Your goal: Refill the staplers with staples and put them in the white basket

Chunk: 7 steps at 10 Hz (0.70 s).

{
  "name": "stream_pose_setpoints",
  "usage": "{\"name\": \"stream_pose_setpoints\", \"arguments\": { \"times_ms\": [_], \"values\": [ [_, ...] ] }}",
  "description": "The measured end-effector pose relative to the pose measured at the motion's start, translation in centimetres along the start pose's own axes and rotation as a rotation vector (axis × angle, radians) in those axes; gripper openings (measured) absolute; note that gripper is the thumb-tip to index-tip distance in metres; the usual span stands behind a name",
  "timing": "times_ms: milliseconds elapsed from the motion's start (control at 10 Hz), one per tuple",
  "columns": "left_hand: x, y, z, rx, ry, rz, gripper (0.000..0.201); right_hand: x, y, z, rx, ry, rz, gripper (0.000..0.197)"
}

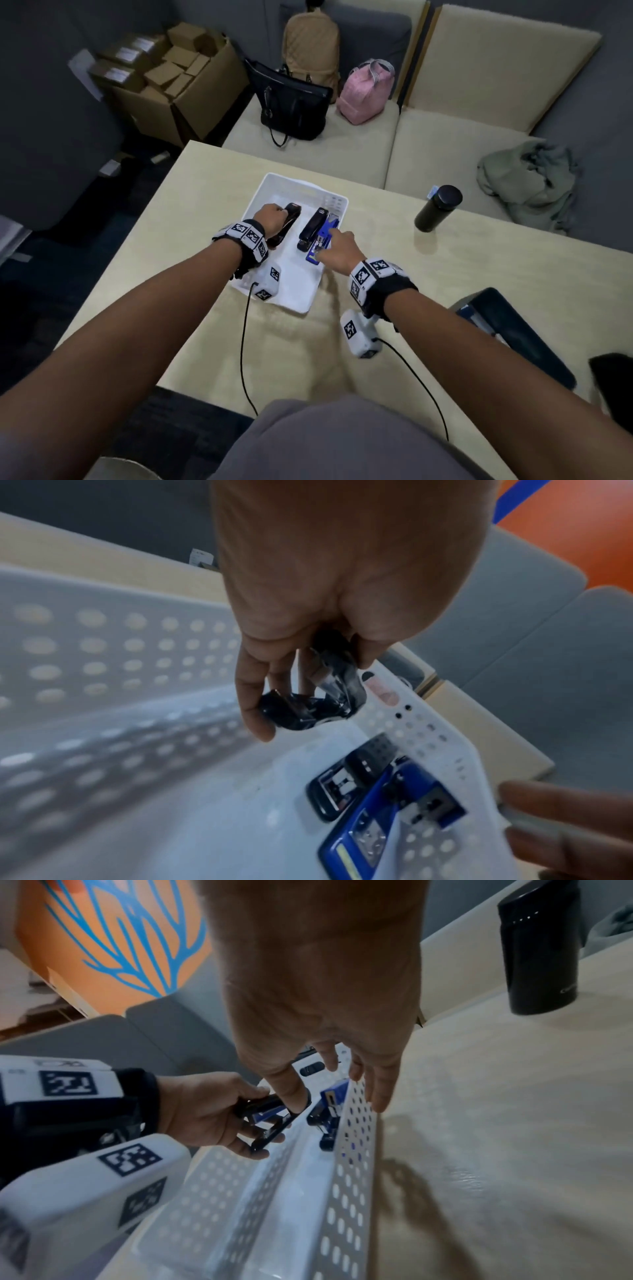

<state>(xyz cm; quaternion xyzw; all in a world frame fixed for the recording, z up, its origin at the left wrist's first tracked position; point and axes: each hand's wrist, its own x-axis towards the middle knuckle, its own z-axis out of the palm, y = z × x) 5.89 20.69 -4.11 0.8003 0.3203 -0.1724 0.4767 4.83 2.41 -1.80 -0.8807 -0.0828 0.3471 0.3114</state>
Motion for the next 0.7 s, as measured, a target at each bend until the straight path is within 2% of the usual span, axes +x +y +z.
{"name": "stream_pose_setpoints", "arguments": {
  "times_ms": [200,300,400,500,600,700],
  "values": [
    [3.0,0.2,1.9,0.265,-0.022,0.112,0.033,1.6,0.9,0.1,0.047,0.109,-0.009,0.054],
    [3.2,0.9,3.2,0.387,-0.034,0.175,0.029,1.6,1.0,-0.1,0.019,0.157,-0.025,0.043],
    [3.7,1.3,3.2,0.455,-0.036,0.204,0.028,1.7,1.6,0.1,0.038,0.195,-0.032,0.051],
    [3.3,1.5,2.8,0.471,-0.035,0.177,0.035,1.2,2.3,-0.3,0.066,0.193,-0.049,0.06],
    [2.6,1.9,2.9,0.478,0.031,0.193,0.044,0.7,4.2,-1.1,0.08,0.153,-0.091,0.056],
    [1.7,3.0,3.4,0.431,0.165,0.348,0.035,-0.5,6.9,-2.3,0.188,0.181,-0.063,0.046]
  ]
}}
